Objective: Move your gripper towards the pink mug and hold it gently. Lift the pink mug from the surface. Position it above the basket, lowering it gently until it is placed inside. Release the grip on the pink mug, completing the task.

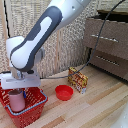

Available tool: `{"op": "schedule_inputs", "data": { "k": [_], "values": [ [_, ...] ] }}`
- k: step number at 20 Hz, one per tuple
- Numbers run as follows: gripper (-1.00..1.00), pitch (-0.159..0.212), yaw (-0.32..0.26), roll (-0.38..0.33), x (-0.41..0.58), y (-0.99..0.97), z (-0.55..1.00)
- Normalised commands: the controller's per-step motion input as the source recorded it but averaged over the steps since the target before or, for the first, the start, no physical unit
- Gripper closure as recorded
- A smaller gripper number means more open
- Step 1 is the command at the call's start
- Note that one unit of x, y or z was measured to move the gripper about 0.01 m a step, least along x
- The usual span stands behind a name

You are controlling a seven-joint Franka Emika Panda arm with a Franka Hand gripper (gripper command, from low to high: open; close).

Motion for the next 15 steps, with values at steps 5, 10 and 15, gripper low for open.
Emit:
{"op": "schedule_inputs", "data": {
  "k": [5,10,15],
  "values": [
    [-1.00,-0.003,-0.002,0.000,0.000,0.00,0.24],
    [-1.00,0.000,-0.006,0.000,0.007,-0.10,0.56],
    [-1.00,0.046,-0.006,-0.010,0.012,-0.13,0.97]
  ]
}}
